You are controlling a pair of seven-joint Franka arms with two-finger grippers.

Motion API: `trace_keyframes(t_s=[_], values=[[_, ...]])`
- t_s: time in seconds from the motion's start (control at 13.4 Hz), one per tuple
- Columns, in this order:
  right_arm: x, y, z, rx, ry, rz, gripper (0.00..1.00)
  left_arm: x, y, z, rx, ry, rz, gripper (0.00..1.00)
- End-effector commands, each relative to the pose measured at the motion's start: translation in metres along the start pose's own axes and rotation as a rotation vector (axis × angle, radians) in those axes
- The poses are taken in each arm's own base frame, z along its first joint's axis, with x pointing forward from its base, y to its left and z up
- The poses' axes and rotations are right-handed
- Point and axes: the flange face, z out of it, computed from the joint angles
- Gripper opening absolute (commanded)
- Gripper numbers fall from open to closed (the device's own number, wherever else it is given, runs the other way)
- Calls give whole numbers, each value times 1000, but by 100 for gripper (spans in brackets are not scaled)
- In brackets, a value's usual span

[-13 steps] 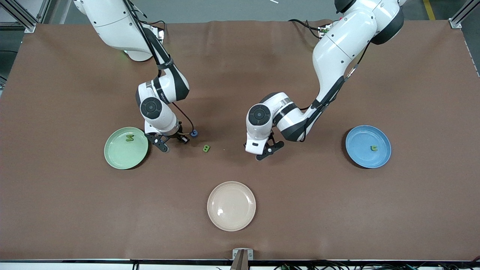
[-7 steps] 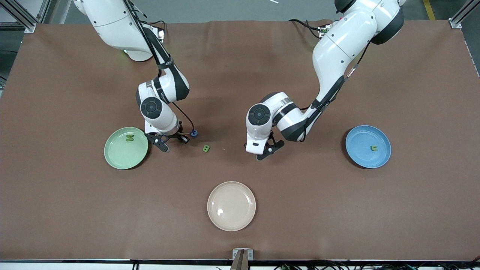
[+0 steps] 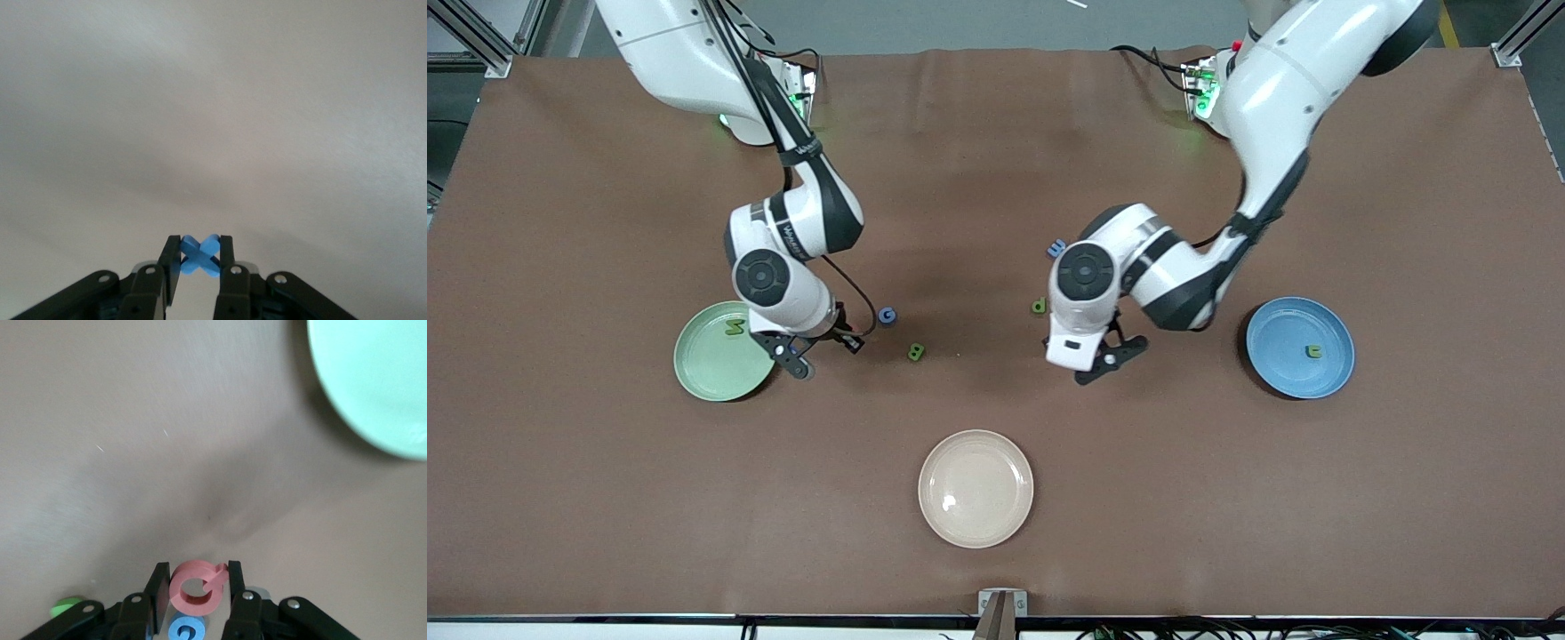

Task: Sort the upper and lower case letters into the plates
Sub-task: 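Carry the x to the blue plate while the right gripper carries q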

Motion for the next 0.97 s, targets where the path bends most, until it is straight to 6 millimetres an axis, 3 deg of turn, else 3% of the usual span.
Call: trace_keyframes(t_s=[0.0,0.22,0.45,0.9], values=[[50,37,-17,12,-5,-87,0,23,-69,-15,14,-35,98,13],[93,80,-19,20,-15,-178,0,53,-134,-17,41,-39,194,13],[123,120,-7,15,-33,-223,0,82,-191,-3,58,-41,255,13],[111,144,35,10,-22,-232,0,130,-282,43,7,18,394,13]])
